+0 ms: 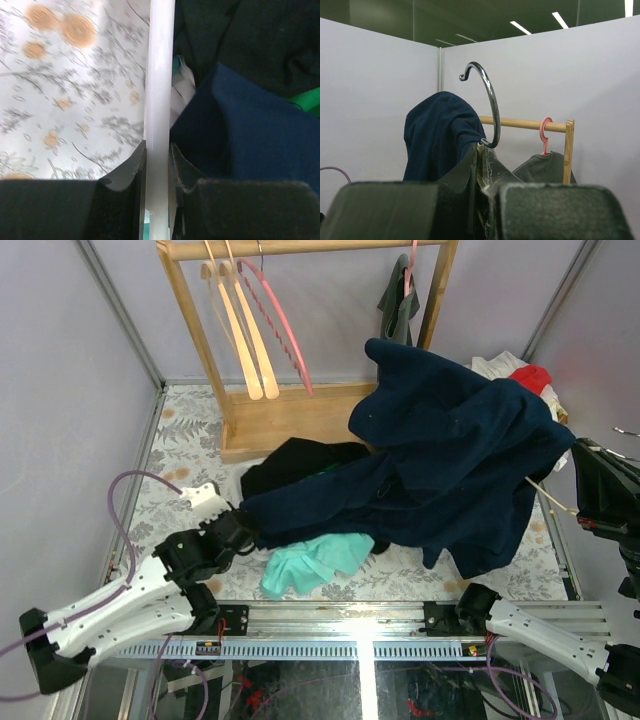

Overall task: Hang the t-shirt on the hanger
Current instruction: Move the bin to the center of the board.

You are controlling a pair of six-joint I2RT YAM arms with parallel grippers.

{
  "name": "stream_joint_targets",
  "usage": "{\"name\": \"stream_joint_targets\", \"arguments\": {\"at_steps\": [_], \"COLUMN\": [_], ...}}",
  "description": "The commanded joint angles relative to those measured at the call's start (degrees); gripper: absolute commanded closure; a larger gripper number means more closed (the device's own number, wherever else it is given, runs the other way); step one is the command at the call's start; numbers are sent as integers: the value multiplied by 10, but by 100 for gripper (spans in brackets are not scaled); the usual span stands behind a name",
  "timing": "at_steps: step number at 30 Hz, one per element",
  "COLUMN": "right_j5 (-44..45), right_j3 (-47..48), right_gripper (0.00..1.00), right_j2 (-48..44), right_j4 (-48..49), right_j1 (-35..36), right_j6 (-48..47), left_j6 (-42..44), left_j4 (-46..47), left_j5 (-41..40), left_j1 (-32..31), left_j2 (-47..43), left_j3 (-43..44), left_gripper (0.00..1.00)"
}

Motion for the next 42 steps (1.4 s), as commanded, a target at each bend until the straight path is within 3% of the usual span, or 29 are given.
{"name": "stream_joint_targets", "arguments": {"at_steps": [1,3,5,8,11,14,18,24,33,36,40,42], "right_j5": [13,14,16,26,36,53,64,74,100,98,96,96], "right_j3": [36,49,56,61,66,82,108,149,184,186,181,180], "right_gripper": [100,100,100,100,100,100,100,100,100,100,100,100], "right_j2": [20,25,24,20,13,6,-5,1,0,5,16,22], "right_j4": [64,53,47,41,35,25,10,-11,-17,-26,-36,-46], "right_j1": [7,7,8,9,11,15,26,36,83,87,90,91], "right_j6": [-24,-31,-36,-48,-65,-87,-105,-130,-157,-153,-142,-135], "left_j6": [133,197,208,210,210,209,211,220,252,246,237,232], "left_j4": [78,147,168,171,148,155,172,186,172,198,206,187], "left_j5": [-28,54,95,85,63,62,86,143,262,289,131,85], "left_j1": [133,232,285,291,294,299,302,302,295,242,14,-35], "left_j2": [13,45,43,16,14,-2,8,17,16,56,174,256], "left_j3": [-15,-24,-27,-29,-23,-34,-40,4,127,165,259,320], "left_gripper": [98,100,100,99,90,66,47,36,35,36,32,30]}}
